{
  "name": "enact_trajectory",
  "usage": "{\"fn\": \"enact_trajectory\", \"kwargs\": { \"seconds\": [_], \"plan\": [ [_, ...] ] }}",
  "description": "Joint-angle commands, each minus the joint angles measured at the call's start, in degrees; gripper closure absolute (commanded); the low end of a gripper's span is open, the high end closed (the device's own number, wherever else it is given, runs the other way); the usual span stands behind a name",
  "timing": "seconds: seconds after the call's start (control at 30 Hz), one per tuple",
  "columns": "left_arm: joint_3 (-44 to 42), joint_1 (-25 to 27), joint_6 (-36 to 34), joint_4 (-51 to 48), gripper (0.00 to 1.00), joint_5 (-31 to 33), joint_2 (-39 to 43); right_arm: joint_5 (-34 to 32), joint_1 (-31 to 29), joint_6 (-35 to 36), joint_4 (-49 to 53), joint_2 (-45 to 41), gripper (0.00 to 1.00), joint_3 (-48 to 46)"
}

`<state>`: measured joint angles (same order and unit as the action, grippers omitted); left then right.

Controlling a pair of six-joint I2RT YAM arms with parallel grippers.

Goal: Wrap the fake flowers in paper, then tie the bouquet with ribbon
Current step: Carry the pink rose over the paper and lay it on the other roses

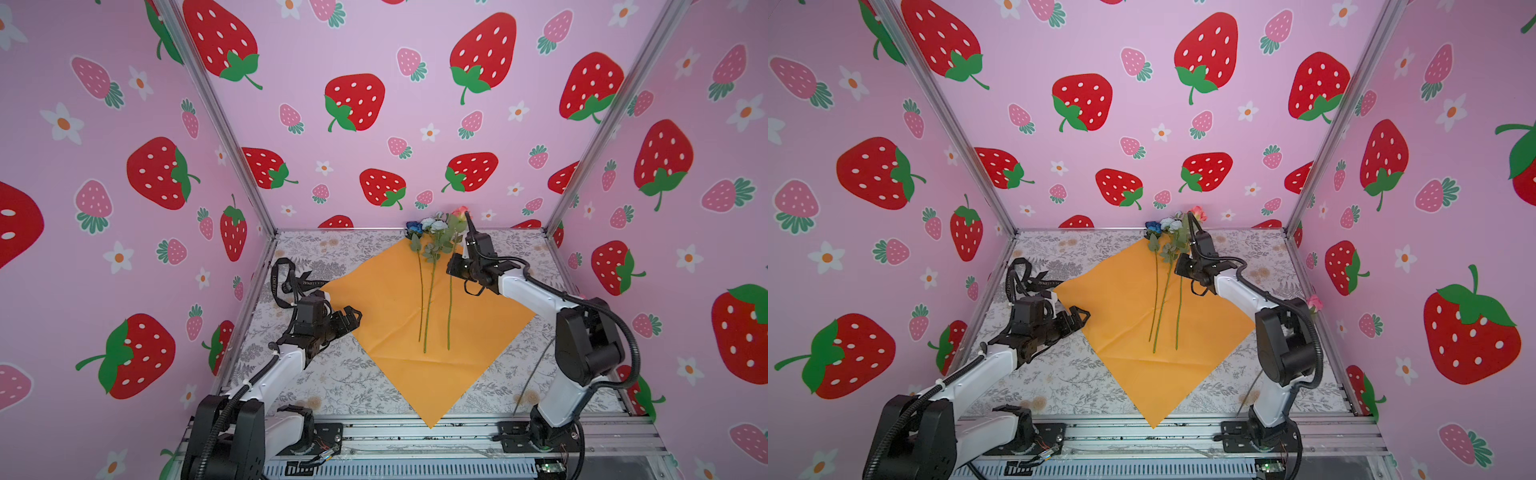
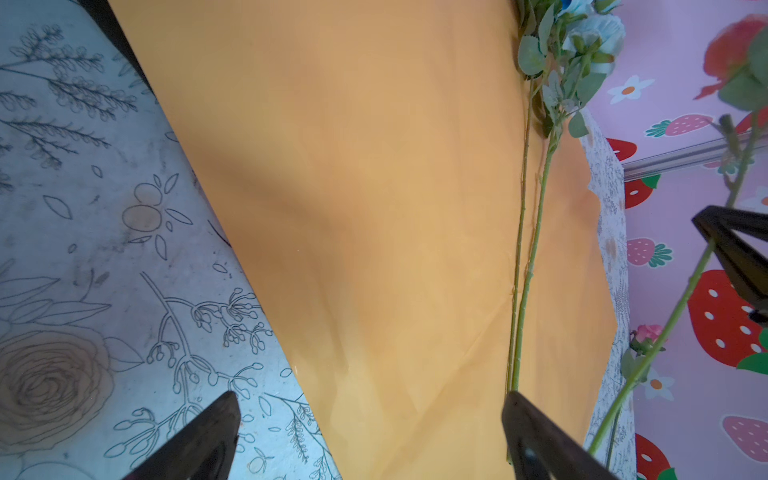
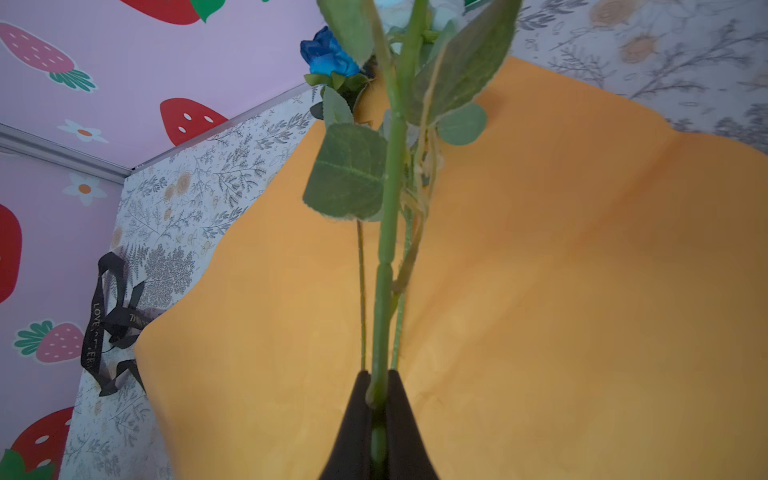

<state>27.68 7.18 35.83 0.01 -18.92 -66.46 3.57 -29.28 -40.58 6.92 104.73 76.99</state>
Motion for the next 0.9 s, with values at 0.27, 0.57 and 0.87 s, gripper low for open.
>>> {"fn": "enact_trajectory", "kwargs": {
  "seconds": [0.27,0.57,0.87],
  "plan": [
    [1.45,1.11,0.05,0.39,0.01,-1.12,-0.28,1.17,-2.89,0.15,3.1,15.45,1.0,16.22],
    [1.9,1.12,-0.41,-0.01,0.01,-0.68,-0.78,2.04,-2.89,0.64,5.23,21.03,1.0,20.03],
    [1.56,1.16,-0.5,-0.18,0.01,-0.51,-0.53,2.14,-2.71,1.21,7.18,26.5,0.98,23.87]
  ]
}}
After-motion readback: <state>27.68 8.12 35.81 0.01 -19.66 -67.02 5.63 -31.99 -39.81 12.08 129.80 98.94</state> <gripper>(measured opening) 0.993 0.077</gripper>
